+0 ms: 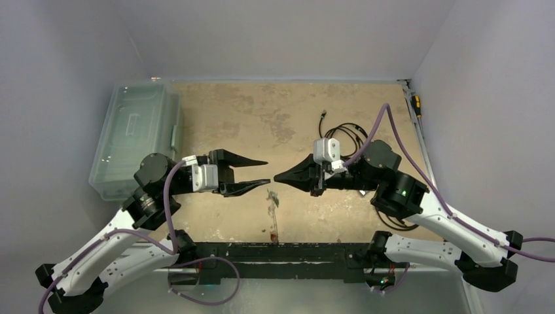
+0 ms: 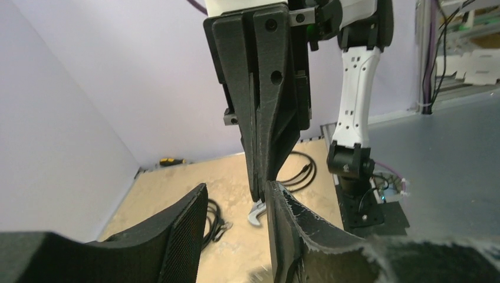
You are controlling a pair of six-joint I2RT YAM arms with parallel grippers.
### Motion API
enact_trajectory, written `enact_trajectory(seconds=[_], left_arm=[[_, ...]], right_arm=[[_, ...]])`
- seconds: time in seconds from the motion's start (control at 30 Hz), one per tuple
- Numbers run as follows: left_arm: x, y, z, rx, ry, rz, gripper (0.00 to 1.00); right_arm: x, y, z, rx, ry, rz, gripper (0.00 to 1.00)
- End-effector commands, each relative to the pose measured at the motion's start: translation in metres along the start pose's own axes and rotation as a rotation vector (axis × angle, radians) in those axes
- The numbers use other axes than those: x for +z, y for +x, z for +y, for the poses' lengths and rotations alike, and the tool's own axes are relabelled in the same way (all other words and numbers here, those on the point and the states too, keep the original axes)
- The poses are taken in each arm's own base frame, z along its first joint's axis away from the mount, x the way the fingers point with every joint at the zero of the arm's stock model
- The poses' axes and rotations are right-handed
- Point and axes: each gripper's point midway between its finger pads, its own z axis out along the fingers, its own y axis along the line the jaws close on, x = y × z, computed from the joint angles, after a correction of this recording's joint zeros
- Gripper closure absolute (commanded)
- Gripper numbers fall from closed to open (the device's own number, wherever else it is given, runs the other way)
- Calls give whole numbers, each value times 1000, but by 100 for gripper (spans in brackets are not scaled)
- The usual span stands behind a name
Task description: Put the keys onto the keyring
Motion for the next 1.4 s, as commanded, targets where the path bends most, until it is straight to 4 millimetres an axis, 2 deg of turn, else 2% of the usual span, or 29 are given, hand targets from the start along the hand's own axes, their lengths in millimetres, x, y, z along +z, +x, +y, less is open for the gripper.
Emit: enact_trajectory(seconds=[0.0, 0.13, 0.23, 0.33, 0.43, 0.6, 0.7, 0.77, 0.87, 0.93, 1.07, 1.2, 1.3, 1.37], left_arm=[[-10, 5, 2, 8, -12, 138, 61], [-18, 18, 5, -2, -19, 253, 61], [-23, 33, 18, -40, -114, 313, 59], [-29, 70, 17, -131, -162, 396, 57], [-36, 110, 15, -205, -211, 461, 57], [-51, 171, 27, -281, -389, 534, 56], [-48, 194, 29, -308, -407, 568, 56], [-48, 206, 36, -322, -442, 599, 56], [-44, 218, 42, -364, -484, 621, 56], [-41, 225, 40, -384, -473, 623, 56], [-45, 243, 34, -400, -460, 660, 55], [-53, 248, 37, -371, -494, 678, 55], [-56, 244, 41, -346, -513, 666, 55], [-56, 242, 42, -336, -516, 662, 55]], right_arm=[[-6, -26, -6, -51, 42, -56, 100], [-7, -22, -9, -46, 57, -45, 100], [-5, -6, -23, 11, 143, 5, 100], [-6, 25, -39, 112, 265, 59, 100], [-11, 73, -51, 279, 405, 139, 98], [-38, 132, -78, 575, 763, 141, 63], [-54, 166, -87, 700, 929, 131, 37], [-66, 195, -92, 782, 1027, 162, 27], [-76, 236, -101, 953, 1057, 225, 25], [-79, 254, -102, 1031, 1066, 238, 25], [-75, 269, -96, 1117, 1050, 190, 25], [-67, 284, -88, 1157, 981, 139, 30], [-55, 286, -84, 1072, 865, 114, 33], [-58, 291, -86, 966, 843, 133, 34]])
